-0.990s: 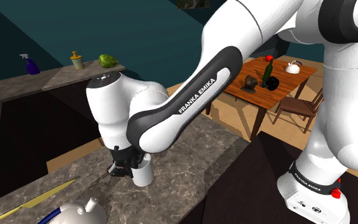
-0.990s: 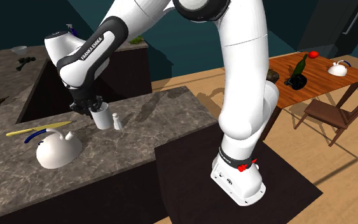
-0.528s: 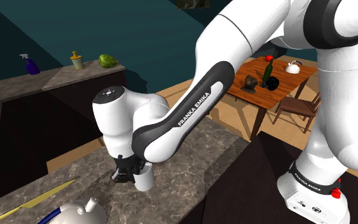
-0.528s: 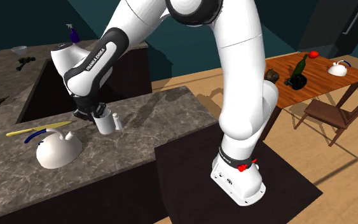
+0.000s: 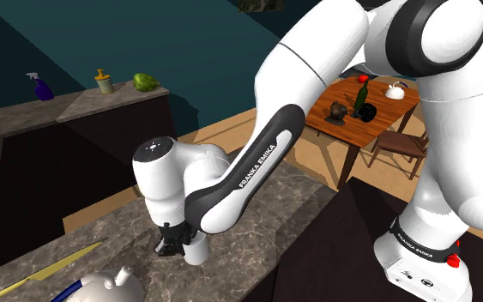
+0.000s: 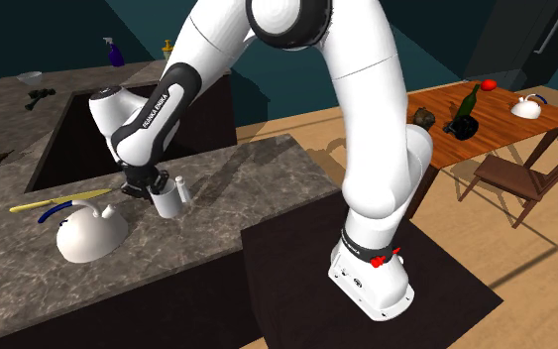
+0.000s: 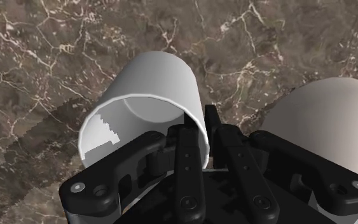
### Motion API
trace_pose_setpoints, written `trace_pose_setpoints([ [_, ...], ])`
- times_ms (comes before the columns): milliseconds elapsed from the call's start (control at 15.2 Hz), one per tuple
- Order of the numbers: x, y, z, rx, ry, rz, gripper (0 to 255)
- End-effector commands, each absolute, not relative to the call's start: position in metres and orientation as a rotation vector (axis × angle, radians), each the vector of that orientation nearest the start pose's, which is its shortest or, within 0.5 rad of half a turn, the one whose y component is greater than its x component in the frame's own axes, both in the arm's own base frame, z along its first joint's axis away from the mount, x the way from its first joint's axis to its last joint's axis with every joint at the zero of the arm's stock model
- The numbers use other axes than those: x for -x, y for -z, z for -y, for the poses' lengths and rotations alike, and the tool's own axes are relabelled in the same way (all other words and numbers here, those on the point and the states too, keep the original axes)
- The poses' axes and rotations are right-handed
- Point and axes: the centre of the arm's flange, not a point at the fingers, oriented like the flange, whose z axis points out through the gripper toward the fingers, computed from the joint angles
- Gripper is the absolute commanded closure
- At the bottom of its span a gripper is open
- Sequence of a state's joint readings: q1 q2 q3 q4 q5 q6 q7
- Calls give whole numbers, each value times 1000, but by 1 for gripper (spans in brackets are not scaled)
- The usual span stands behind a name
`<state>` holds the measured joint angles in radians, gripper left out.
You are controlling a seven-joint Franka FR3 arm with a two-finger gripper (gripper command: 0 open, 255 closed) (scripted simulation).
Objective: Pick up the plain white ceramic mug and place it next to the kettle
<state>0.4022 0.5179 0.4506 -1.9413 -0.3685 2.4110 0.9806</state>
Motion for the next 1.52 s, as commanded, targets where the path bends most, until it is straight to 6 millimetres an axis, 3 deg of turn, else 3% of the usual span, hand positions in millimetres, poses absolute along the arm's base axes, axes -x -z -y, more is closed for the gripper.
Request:
trace_pose_setpoints([
  [0, -420, -229, -459, 3136, 62, 146, 255],
  [1056, -420, -142, -459, 3136, 62, 146, 255],
  [1452, -420, -142, -459, 3136, 62, 146, 255],
])
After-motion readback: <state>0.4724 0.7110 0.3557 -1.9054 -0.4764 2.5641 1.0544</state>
